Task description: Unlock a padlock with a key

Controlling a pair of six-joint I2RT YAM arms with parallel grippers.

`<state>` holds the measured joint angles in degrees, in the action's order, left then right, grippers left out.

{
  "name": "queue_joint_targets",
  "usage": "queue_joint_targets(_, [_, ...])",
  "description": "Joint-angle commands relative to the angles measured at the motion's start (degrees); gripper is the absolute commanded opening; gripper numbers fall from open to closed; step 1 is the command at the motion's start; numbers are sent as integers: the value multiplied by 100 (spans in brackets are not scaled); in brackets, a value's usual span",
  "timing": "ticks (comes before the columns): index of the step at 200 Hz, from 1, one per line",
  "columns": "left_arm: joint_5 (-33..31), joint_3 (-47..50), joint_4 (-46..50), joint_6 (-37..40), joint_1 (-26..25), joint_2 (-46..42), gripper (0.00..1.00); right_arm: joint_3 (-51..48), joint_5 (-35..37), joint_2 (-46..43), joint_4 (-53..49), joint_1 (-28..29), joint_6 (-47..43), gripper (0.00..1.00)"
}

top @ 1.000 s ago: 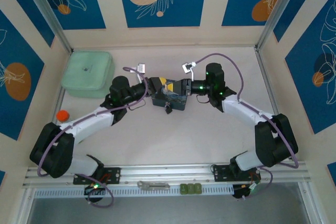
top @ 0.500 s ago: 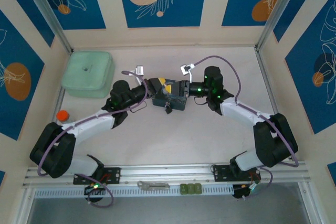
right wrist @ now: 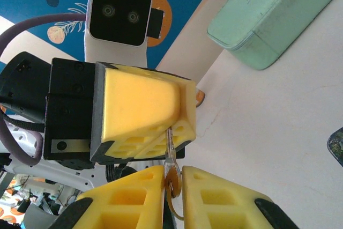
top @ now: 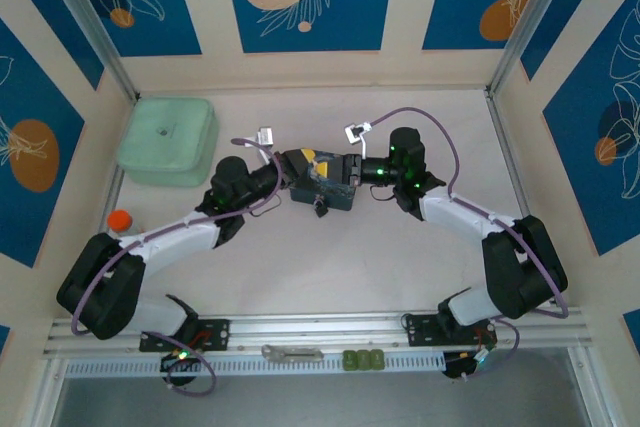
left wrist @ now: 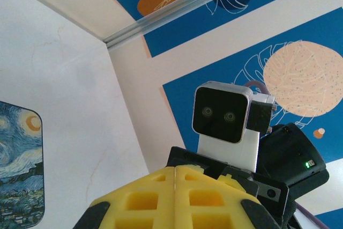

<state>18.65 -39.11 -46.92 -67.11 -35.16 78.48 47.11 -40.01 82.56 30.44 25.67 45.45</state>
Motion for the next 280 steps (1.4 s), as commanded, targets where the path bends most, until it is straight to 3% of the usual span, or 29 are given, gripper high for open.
queue_joint_targets(1, [16,68,-377,-106,-149,-68,0,99,115,59,138,43,-25,17])
queue_joint_targets(43, [-9,106,-546,-223,-199,-9,0,114,161,88,170,43,-28,9])
queue_joint_targets(53, [-6,101,-547,-224,-222,-8,0,113,169,90,188,43,-28,0])
queue_joint_targets(66, [21,114,-515,-206,-228,-7,0,84,178,71,171,14,-60,0])
queue_joint_targets(74, [13,122,-435,-156,-214,-45,25,51,209,45,111,-14,-76,0])
queue_joint_targets(89, [-78,141,64,191,-136,-219,90,-46,219,-63,-163,-141,-181,0])
queue_joint_targets(94, [-125,126,409,405,-92,-300,100,-94,220,-116,-271,-194,-221,0])
queue_joint_targets(122, [-326,80,1837,1551,36,-478,100,-325,407,-536,-1396,-415,-756,0])
queue_joint_targets(144, [-283,98,2395,2233,36,-230,100,-401,873,-858,-2653,-461,-1371,0])
queue_joint_targets(174, [-201,333,2127,2280,-23,419,88,-719,1310,-1175,-3406,-571,-1598,0])
queue_joint_targets(225, [-778,244,1771,2285,-483,1602,71,-1011,1540,-1445,-3668,-763,-1600,0])
queue_joint_targets(280, [-1490,125,852,2079,-958,2493,63,-915,1428,-1414,-3587,-886,-1570,0])
